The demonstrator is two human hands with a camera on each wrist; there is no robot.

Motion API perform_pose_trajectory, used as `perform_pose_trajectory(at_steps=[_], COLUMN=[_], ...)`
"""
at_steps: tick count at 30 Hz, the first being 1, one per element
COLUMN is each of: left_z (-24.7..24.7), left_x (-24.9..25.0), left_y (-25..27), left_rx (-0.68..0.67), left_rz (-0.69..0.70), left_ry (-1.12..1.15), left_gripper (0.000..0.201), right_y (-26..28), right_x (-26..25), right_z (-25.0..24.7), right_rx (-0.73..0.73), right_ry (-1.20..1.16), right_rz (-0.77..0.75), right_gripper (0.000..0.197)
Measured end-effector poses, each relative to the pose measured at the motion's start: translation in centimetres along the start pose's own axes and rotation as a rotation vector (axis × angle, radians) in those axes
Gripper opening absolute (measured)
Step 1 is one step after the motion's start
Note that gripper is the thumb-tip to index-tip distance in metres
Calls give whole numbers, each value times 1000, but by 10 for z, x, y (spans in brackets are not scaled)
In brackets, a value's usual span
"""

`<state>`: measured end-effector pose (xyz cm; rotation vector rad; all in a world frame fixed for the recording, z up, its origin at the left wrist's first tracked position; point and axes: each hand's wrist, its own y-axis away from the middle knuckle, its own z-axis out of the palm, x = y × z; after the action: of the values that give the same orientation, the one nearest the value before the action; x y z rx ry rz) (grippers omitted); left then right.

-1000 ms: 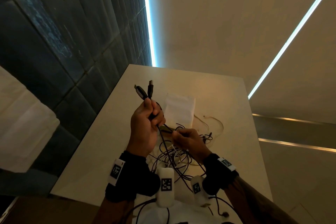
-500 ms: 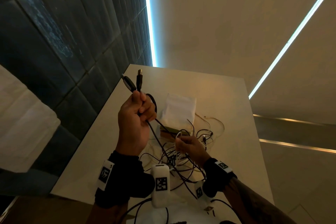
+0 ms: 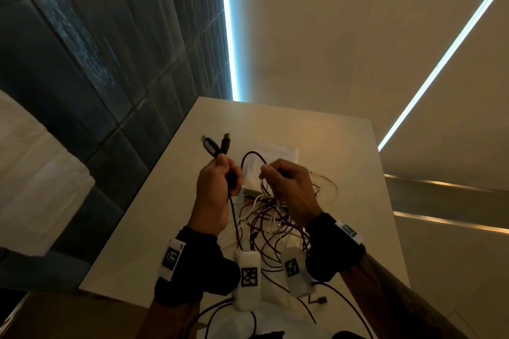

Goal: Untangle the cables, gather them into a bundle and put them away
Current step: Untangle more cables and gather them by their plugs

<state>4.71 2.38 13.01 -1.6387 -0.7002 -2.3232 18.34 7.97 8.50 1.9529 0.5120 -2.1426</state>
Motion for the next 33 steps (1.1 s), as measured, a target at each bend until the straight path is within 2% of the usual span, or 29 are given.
perform_pose_trajectory(at_steps=[3,6,12,14,17,23,28,33], left_z=[3,4,8,2,-4,-6,-12,-11], left_x=[-2,3,10,14,12,13,12,6], left_y=[1,2,5,0,-3,-5,-9,-10], left_rx=[-40,-110,-183,-182,-183,-180,-141,-85], left_rz=[-30,-33,98,153,160,178,166,129], left_ry=[47,186,353,362,357,349,327,242], left_gripper=[34,32,32,33,33,33,33,33], right_y=[2,6,13,20,31,31,40,67], right_x=[-18,-15,12,32,58,70,63,36], right_z=[7,10,3,-5,-16,-20,-36,-83], right_rx=[-134,-196,-259,-232,-191,-190,-184,-126], right_ry=[-6,25,-24,8,34,113,209,209], right_rz=[-38,-15,93,153,224,244,245,178], right_gripper=[20,25,33,38,37,35,32,38])
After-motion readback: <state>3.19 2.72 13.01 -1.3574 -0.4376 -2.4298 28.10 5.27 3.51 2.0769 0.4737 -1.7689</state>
